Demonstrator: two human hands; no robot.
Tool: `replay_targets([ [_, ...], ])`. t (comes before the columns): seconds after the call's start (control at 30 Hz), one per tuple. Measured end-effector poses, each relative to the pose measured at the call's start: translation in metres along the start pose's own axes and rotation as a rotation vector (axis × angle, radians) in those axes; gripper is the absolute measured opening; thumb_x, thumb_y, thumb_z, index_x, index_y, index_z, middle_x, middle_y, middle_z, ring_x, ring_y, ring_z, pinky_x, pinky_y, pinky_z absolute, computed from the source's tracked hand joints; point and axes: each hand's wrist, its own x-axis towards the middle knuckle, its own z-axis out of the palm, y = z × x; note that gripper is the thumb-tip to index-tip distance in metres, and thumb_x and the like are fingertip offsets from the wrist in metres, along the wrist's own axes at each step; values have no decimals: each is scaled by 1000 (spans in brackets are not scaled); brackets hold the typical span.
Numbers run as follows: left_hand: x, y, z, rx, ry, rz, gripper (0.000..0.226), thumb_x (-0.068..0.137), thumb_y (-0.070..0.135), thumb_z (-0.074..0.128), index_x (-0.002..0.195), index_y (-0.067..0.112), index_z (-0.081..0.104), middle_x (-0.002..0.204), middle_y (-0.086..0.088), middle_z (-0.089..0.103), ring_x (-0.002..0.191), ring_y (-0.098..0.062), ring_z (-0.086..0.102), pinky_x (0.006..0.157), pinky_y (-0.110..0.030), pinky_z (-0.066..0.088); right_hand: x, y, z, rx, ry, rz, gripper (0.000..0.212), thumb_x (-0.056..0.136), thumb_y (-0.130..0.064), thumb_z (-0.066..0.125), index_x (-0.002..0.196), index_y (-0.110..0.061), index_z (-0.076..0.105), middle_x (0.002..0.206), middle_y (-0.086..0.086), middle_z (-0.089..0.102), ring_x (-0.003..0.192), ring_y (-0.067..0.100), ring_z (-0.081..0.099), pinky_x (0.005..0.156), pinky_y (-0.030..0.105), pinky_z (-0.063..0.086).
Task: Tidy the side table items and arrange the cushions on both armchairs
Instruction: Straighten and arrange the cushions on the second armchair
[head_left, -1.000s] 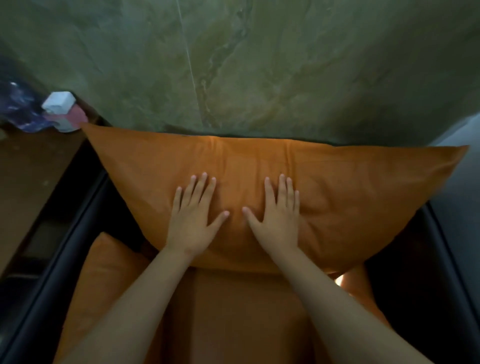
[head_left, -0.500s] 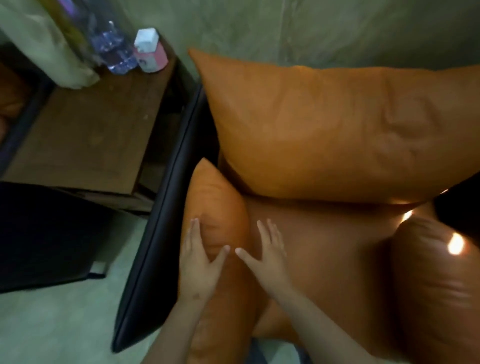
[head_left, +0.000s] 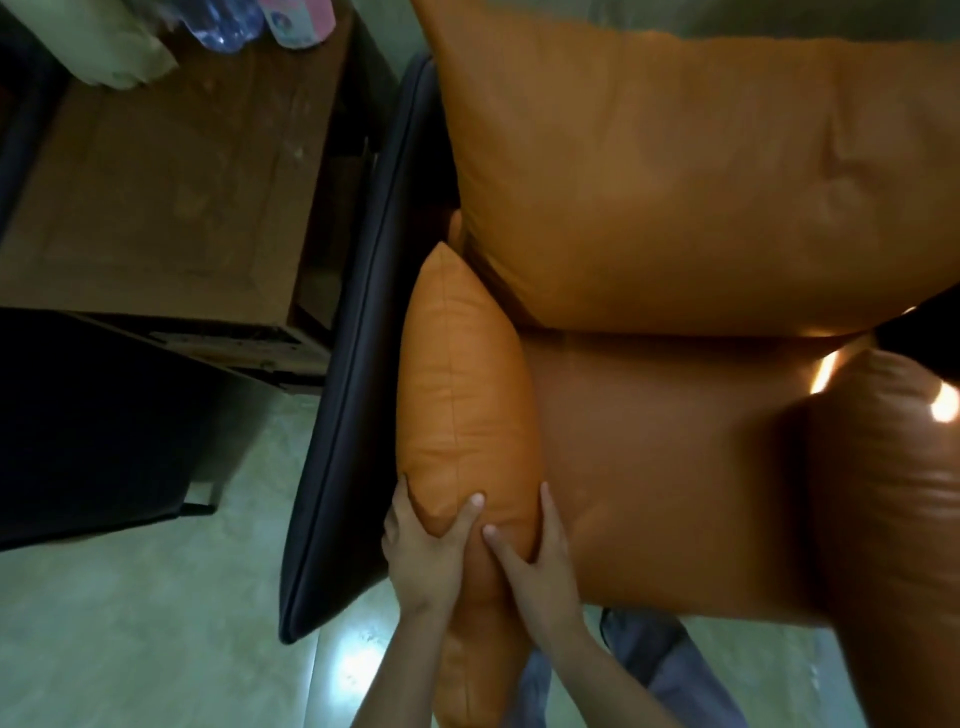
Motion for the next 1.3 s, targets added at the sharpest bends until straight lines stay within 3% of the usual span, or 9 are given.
replay_targets([
  [0.17,50,37,-2,147,32,98,95,69,69,64,146,30,25,147,-8,36,132,-33,35,105,-54,34,36,-39,40,22,164,-17,89,78,-70,49,150,-31,12,152,8,29,137,24,33,112,45,31],
  [0.27,78,52,-2,164,-8,150,91,71,68,64,144,28,27,145,-8,39,130,-33,39,103,-51,37,60,-53,52,-1,223,8,85,82,-69,46,150,-33,11,153,12,27,138,31,31,112,48,29],
  [0.5,55,49,5,210,73,228,92,79,66,55,150,25,13,155,-7,24,138,-30,27,110,-53,28,58,-38,26,-28,65,-34,87,81,-73,44,150,-38,4,156,7,21,140,26,27,113,47,28],
  [0.6,34,55,12,262,167,329,87,85,57,54,151,20,11,158,-7,15,143,-27,18,116,-45,20,54,-33,4,-50,25,-134,80,86,-65,46,150,-35,9,157,3,21,142,21,24,116,42,25],
  [0.77,-25,62,53,276,251,519,86,84,48,57,151,15,15,158,-11,14,145,-26,13,117,-41,9,48,-14,-67,-206,132,-308,69,92,-43,55,150,-29,21,158,-2,19,145,14,16,112,27,17],
  [0.87,-68,71,98,238,150,596,82,85,48,52,151,14,16,158,-8,14,146,-23,13,116,-38,14,37,8,-129,-271,208,-344,65,92,-38,55,148,-31,23,158,-6,18,144,12,14,113,28,17],
  [1.0,-130,85,165,125,-75,608,79,90,32,60,151,19,13,159,2,9,145,-13,11,117,-30,17,15,38,-208,-281,345,-387,63,89,-40,53,145,-24,34,155,0,27,143,16,21,117,36,21],
  [1.13,-190,90,229,136,-239,635,81,89,34,60,151,24,10,159,8,7,144,-9,12,116,-28,18,-11,83,-285,-289,503,-370,59,88,-32,59,143,-20,39,153,2,31,142,16,23,117,40,23],
  [1.3,-255,91,290,90,-457,509,89,85,43,64,151,29,5,159,10,4,144,-8,7,118,-31,15,-39,136,-356,-254,631,-239,64,86,-42,58,144,-25,36,155,0,27,144,17,15,117,36,15],
])
